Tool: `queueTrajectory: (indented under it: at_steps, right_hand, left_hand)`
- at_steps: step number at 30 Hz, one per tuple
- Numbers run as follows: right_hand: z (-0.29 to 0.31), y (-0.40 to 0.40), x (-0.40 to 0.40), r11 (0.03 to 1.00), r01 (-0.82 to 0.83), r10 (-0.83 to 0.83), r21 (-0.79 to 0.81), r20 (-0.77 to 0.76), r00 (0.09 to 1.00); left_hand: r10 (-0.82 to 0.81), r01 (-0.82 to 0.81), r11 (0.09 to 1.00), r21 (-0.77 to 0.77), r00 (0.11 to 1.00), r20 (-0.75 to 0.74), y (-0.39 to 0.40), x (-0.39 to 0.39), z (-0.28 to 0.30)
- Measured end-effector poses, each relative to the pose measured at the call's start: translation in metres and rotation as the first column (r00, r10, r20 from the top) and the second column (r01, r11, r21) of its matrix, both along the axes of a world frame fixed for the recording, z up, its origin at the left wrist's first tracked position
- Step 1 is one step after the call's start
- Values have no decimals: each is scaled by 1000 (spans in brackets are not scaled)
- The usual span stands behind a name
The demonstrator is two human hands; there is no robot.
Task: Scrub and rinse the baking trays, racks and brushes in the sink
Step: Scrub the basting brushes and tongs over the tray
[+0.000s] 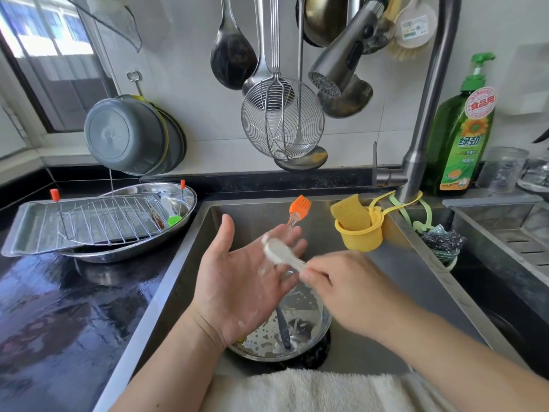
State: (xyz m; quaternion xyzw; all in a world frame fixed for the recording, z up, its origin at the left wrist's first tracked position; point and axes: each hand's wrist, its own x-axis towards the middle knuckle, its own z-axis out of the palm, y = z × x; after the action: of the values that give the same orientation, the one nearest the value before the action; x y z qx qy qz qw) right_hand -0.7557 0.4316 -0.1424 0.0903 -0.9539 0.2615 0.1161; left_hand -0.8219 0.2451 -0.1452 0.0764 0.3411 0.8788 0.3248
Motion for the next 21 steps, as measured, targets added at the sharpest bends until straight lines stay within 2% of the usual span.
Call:
queueTrajectory:
  at_steps: [3, 7, 8, 12, 17, 21]
  right_hand:
    - [2, -15, 8, 993, -112, 111, 48, 15, 994]
    - [-1, 7, -9, 992, 122, -120, 33, -47, 992]
    - [-2, 8, -9, 992, 122, -121, 29, -32, 992]
    - [2, -14, 7, 996, -65, 64, 55, 7, 998]
    - [0, 11, -9, 989, 147, -147, 15, -27, 989]
    - [7, -15, 11, 996, -36, 33, 76, 40, 999]
  left_hand:
    - [16, -16, 1000, 19, 1000, 6, -2, -3, -1]
    - [-56, 54, 998, -33, 997, -56, -1, 0, 0]
    - [-65, 63, 997, -36, 996, -58, -1, 1, 0]
    - [-17, 16, 999, 39, 1000, 1, -3, -3, -2]
    - [-104, 104, 995, -7, 992, -73, -1, 0, 0]
    - [-76, 75, 993, 92, 997, 4, -3, -3, -1]
